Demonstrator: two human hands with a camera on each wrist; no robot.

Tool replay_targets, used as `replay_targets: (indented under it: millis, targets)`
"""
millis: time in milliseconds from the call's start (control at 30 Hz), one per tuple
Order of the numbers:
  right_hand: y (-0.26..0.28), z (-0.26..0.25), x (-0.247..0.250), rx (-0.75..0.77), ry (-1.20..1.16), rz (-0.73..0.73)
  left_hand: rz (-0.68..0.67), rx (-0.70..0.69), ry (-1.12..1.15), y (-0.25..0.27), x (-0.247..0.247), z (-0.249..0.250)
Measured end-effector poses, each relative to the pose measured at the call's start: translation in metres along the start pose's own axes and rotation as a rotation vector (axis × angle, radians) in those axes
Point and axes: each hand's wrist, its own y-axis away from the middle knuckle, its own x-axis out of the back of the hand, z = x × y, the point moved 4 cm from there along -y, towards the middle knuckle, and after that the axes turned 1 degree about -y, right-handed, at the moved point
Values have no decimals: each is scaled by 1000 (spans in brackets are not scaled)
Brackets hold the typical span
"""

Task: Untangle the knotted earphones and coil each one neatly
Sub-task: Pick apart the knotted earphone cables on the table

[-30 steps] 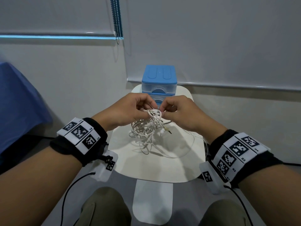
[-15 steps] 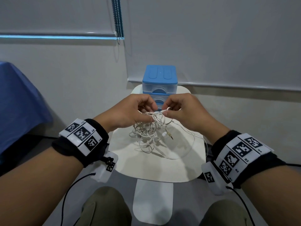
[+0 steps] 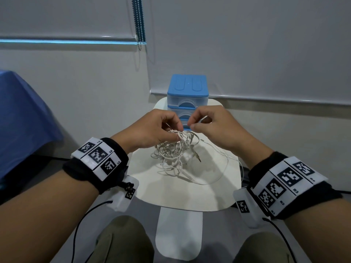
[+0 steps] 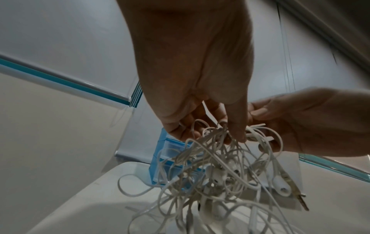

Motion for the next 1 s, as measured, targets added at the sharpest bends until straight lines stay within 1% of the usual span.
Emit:
replay_targets:
  millis: [67, 133, 200, 233, 367, 467, 600, 733, 800, 867, 1000]
  targets:
    - [1, -9, -5, 19, 81, -56, -3, -12, 15, 0, -1, 2]
    - [1, -10, -10, -2, 225, -110, -4, -16, 4, 0, -3, 4]
    - [2, -9, -13, -19, 295, -141, -4, -13, -9, 0, -4, 2]
    - [3, -9, -13, -24, 275, -141, -7, -10, -19, -1, -4, 1]
    - [5, -9, -10, -109, 40, -98, -18, 4, -38, -3, -4, -6]
    - [5, -11, -9, -151, -53, -76, -29, 18, -34, -5, -2, -9]
    - [4, -8, -6, -180, -99, -17, -57, 41, -50, -6, -3, -9]
    - [4, 0, -3, -232, -102, 12, -64, 40, -73, -5, -5, -8]
    - [3, 4, -2, -211, -63, 19, -58, 32, -76, -4, -6, -6]
    - [2, 7, -1, -158, 10, 10, -50, 34, -82, -4, -7, -6]
    - [1, 2, -4, -20, 118, -58, -33, 26, -117, -4, -8, -6]
